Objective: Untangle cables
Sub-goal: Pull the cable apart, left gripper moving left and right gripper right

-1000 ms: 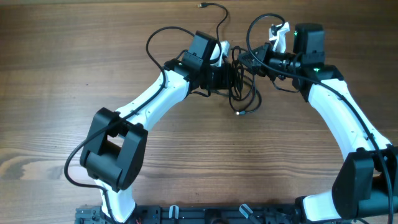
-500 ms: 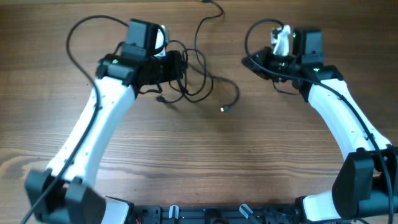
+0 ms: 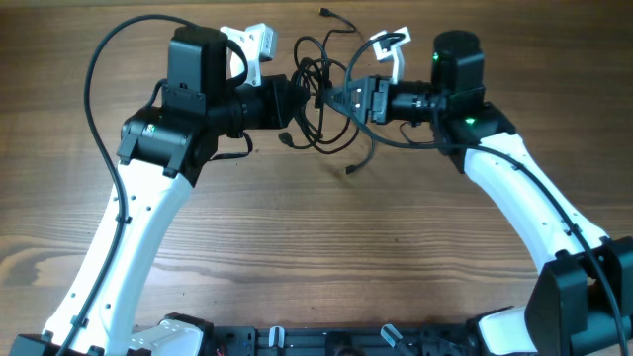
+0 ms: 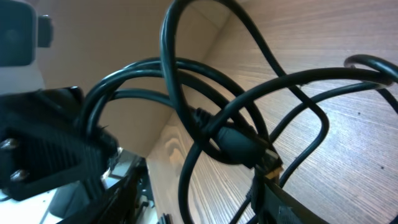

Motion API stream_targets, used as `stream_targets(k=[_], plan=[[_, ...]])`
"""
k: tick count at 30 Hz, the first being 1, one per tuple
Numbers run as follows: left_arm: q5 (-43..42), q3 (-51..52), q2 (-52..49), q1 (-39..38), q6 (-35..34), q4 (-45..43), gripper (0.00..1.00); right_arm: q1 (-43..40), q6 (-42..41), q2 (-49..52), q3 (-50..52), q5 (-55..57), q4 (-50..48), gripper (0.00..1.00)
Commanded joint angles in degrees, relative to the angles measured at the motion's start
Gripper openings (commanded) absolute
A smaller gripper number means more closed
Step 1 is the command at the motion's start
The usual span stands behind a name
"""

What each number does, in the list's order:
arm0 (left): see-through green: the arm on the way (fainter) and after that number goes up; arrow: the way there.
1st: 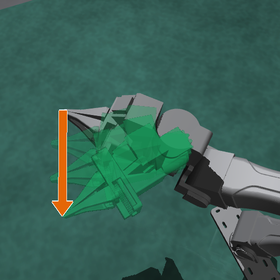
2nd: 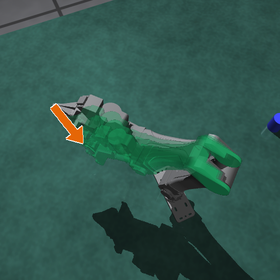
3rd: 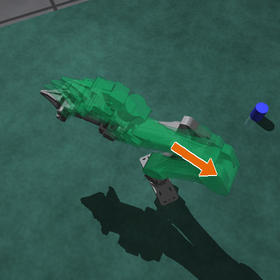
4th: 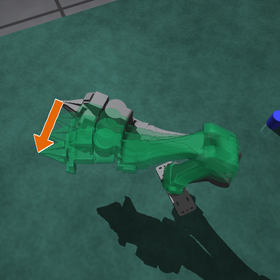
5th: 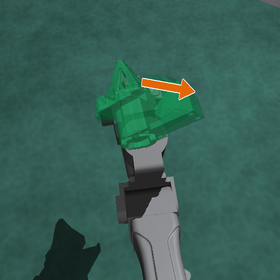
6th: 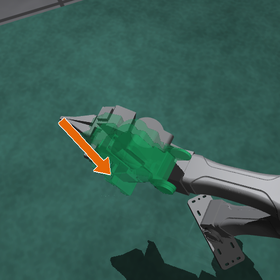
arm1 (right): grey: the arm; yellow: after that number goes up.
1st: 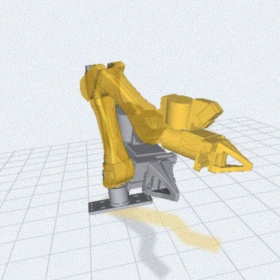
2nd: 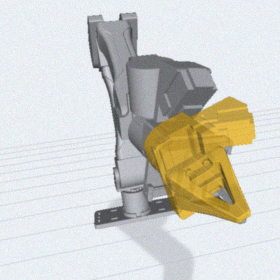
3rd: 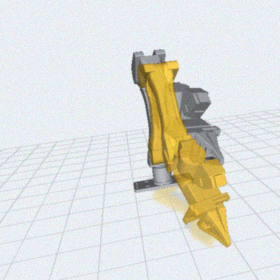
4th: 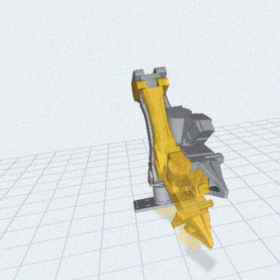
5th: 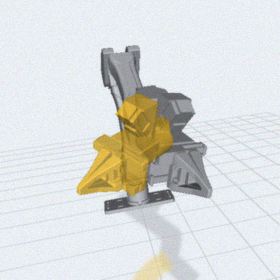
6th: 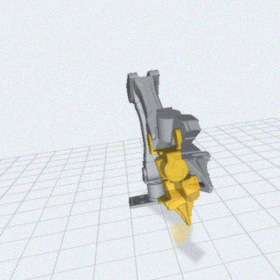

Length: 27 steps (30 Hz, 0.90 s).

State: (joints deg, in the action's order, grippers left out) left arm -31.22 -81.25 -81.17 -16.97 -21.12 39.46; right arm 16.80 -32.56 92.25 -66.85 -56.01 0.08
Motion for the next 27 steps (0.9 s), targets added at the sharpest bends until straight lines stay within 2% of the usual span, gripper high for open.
stream_targets(k=[1, 3, 6, 7, 10, 17, 21, 22, 27], plan=[[-1.5, -0.5, 0.4, -0.2, -0.5, -0.2, 0.04, 3.4, -2.9, -1.4, -0.3, 11.3, 1.6, 0.60], [-1.6, -0.5, 0.4, -0.2, -0.6, 0.0, 0.04, 5.6, -6.9, -1.4, -0.3, 19.3, 2.8, 0.54], [-2.2, -0.5, 0.4, -0.2, -2.3, 0.0, 0.04, 7.4, -10.3, -0.9, -0.3, 29.2, 4.0, 0.30], [-3.4, -0.5, 0.4, -0.2, -2.3, 0.0, 0.04, 7.5, -11.6, -0.5, -0.3, 31.8, 4.7, 0.18], [-3.7, -0.5, 0.4, -0.2, -2.0, 1.1, 0.04, 5.7, -14.4, -0.5, -0.3, 40.8, 11.1, 0.07], [-3.7, -0.5, 0.4, 0.2, -1.6, -1.4, 0.04, -7.9, -11.7, -0.5, -0.3, 42.4, 25.6, 0.04], [-2.7, -0.5, 0.4, 2.7, -0.1, -3.3, 0.04, -18.8, -4.3, -0.5, -0.3, 34.3, 28.3, 0.04], [-0.1, -0.5, 0.4, 4.7, -0.1, -3.1, 0.04, -23.6, -1.7, -0.5, -0.3, 30.1, 28.5, 0.04], [3.0, -0.5, 0.4, 10.4, -0.1, -3.3, 0.04, -33.1, 7.1, -0.5, -0.3, 20.3, 30.9, 0.04]])
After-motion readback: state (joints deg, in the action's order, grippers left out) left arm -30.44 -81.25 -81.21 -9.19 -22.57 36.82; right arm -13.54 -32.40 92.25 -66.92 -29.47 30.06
